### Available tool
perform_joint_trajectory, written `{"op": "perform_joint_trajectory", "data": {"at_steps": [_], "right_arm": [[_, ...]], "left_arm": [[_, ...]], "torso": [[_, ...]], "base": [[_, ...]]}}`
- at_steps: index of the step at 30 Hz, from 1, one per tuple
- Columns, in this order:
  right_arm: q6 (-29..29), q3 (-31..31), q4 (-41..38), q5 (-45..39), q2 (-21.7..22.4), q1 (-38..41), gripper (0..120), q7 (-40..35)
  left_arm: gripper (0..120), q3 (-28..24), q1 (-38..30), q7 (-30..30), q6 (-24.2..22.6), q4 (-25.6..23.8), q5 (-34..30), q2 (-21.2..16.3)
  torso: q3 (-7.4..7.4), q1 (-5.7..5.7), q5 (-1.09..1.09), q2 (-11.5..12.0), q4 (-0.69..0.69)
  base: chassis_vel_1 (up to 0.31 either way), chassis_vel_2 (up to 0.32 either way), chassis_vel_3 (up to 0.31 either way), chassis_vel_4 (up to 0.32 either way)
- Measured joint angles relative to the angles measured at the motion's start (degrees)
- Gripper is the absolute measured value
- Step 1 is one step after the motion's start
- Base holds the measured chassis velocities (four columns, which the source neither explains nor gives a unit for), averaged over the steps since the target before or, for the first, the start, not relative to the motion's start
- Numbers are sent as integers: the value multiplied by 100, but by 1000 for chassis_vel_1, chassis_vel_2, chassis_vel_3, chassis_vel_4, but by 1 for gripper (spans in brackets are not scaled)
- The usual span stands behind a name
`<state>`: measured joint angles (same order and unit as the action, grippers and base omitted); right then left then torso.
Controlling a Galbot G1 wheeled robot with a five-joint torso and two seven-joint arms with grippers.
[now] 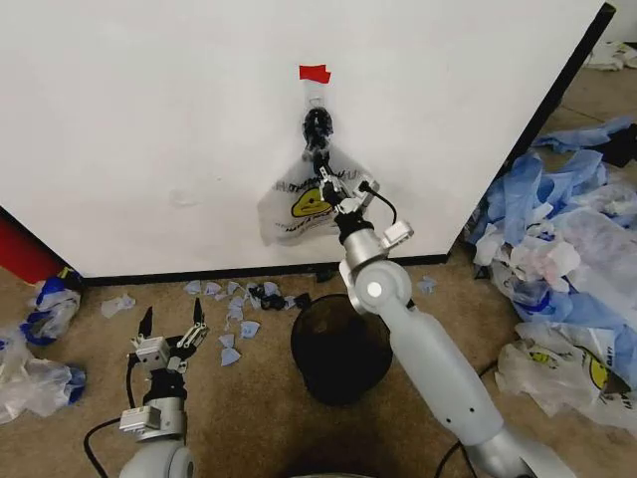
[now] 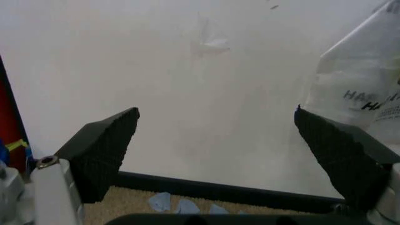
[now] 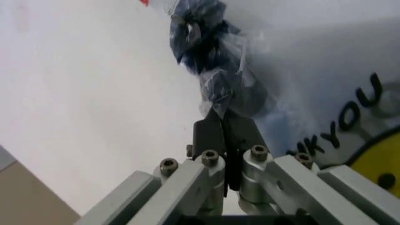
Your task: Pick up the garbage bag from the wall and place it over the trash bin.
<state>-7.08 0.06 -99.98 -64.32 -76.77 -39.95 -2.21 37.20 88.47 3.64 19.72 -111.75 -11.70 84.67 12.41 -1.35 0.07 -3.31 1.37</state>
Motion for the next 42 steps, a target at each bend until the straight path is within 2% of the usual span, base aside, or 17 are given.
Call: {"op": "perform_joint_trajectory", "data": {"at_steps": [18,42], "right_arm": [[61,91,-1331,81,796,-1168,0,-86],[-203,-257,-2165,339,1497,-2479,0,211]], "left_arm": [[100,0,4,-15,4,7,-129,-275],[99,41,54,31,99,-29,-209,-426]], "torso": [[0,0,0,0,-1],[0,0,0,0,-1]], "base": [[0,0,0,0],[0,0,0,0]]}}
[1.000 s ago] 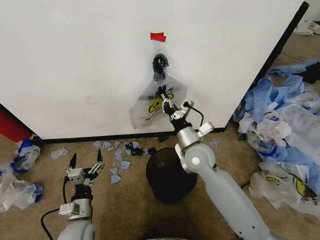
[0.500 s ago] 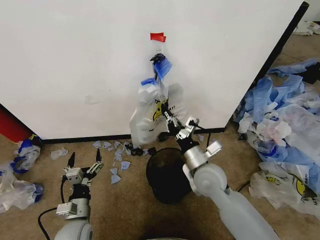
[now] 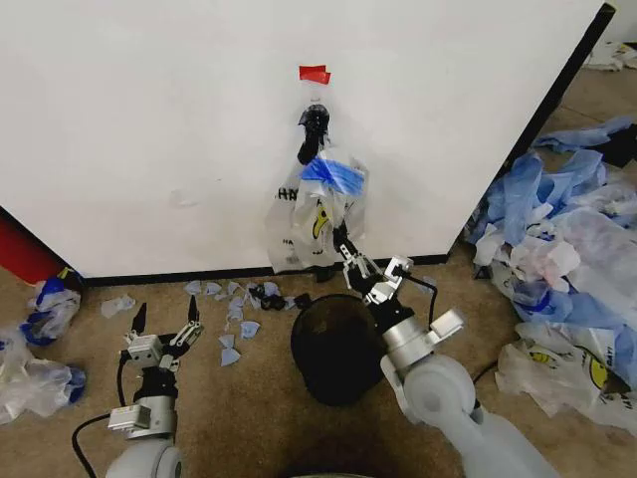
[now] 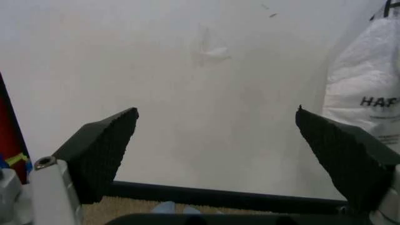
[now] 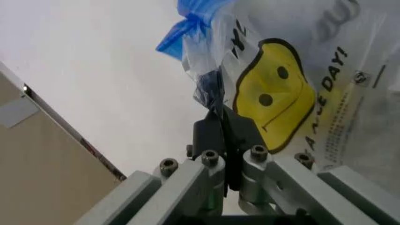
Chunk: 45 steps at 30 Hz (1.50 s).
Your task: Pick up the garbage bag from the wall and place it over the trash bin.
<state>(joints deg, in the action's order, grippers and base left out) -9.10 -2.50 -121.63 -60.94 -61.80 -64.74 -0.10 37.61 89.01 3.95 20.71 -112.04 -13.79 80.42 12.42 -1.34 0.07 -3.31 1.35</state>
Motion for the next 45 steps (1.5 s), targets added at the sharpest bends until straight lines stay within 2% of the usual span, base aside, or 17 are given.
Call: {"op": "perform_joint_trajectory", "data": {"at_steps": [28,45], "right_arm": [[-444,-244,-513,352,422,-1118,0,197],[-819,-484,-860,802,296,-1932,0,284]], "left_arm": [[99,28,-2,30,3,-39,-99,-105],[99,67,28,42,61,-39,-169,-169]], "torso": [[0,0,0,0,0],[0,0,1,0,0]], "base": [[0,0,0,0],[0,0,0,0]]}}
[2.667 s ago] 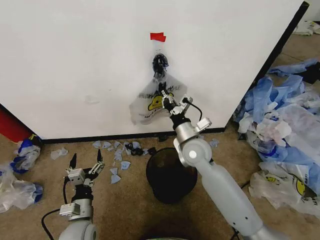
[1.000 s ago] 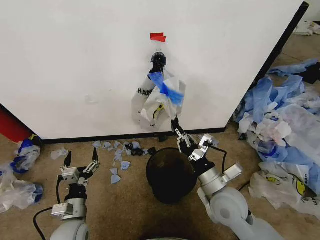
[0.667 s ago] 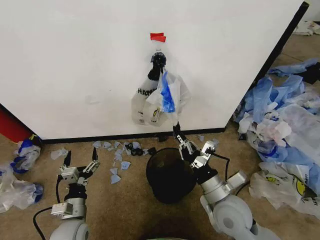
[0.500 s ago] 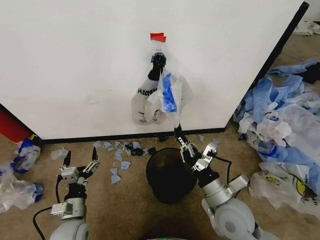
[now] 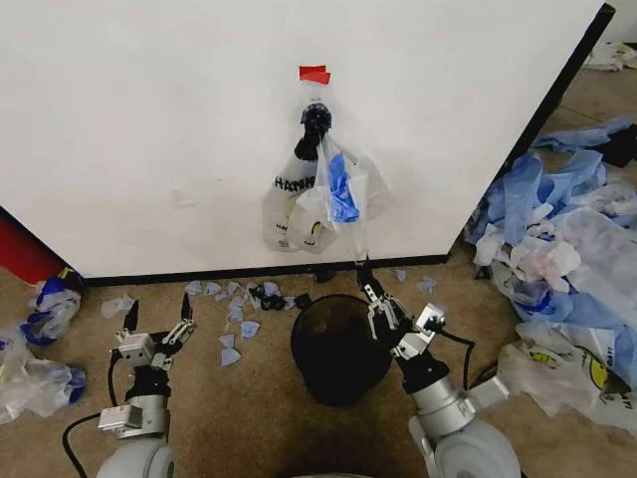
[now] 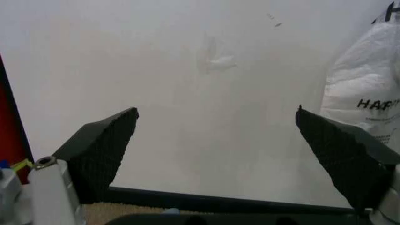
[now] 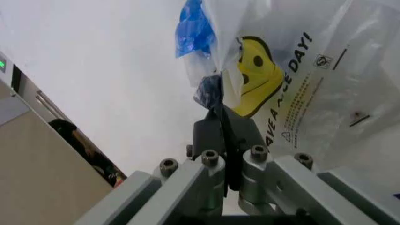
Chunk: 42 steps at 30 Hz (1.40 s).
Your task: Pick up the garbage bag from the wall and place it over the trash bin.
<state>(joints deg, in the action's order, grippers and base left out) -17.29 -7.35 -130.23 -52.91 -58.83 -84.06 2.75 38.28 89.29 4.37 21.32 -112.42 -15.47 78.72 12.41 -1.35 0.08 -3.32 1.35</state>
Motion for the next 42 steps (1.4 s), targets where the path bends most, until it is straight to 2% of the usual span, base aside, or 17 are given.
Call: {"op": "perform_joint_trajectory", "data": {"at_steps": [22,42], "right_arm": [[-804,43,-37,697,-238,-1016,0,214],[-1440,98,140,1088,-387,-1516,0,394]], "left_arm": [[98,118,25,57,55,-8,-65,-2],[98,135,17,70,56,51,-110,-12]], "torso": [[0,0,-1,0,0],[0,0,0,0,0]], "base": [[0,0,0,0],[0,0,0,0]]}}
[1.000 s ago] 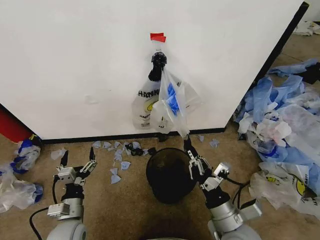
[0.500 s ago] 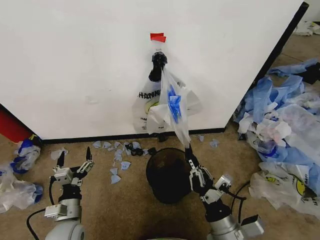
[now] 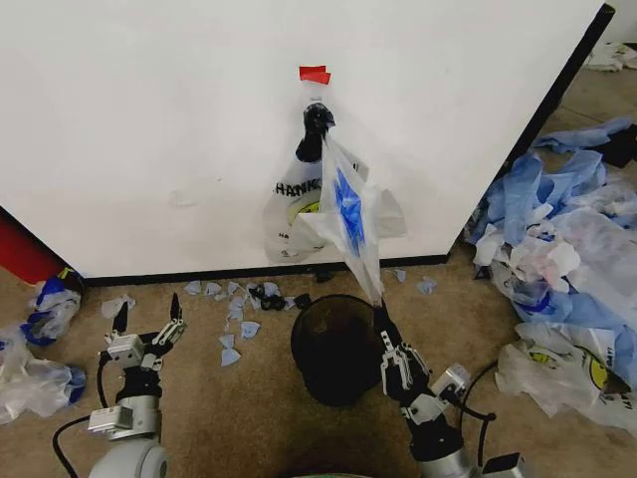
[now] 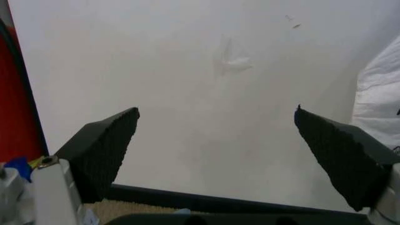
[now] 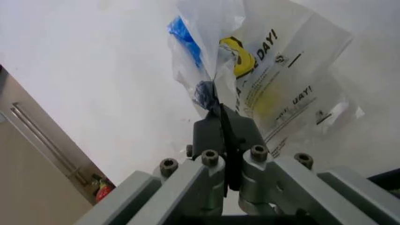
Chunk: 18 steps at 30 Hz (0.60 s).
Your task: Pick up the garbage bag from the wall and place it over the trash bin.
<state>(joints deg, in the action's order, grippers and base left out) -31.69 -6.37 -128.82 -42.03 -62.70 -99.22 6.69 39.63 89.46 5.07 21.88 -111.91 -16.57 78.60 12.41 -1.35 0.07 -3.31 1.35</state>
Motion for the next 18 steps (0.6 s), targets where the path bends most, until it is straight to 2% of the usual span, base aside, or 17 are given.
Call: {"op": "perform_joint_trajectory", "data": {"at_steps": [18], "right_arm": [[-427,34,271,213,-47,-251,0,358]], "left_arm": [[98,19,34,9,41,5,21,51]], "torso": [[0,0,0,0,0]], "base": [[0,0,0,0]]}}
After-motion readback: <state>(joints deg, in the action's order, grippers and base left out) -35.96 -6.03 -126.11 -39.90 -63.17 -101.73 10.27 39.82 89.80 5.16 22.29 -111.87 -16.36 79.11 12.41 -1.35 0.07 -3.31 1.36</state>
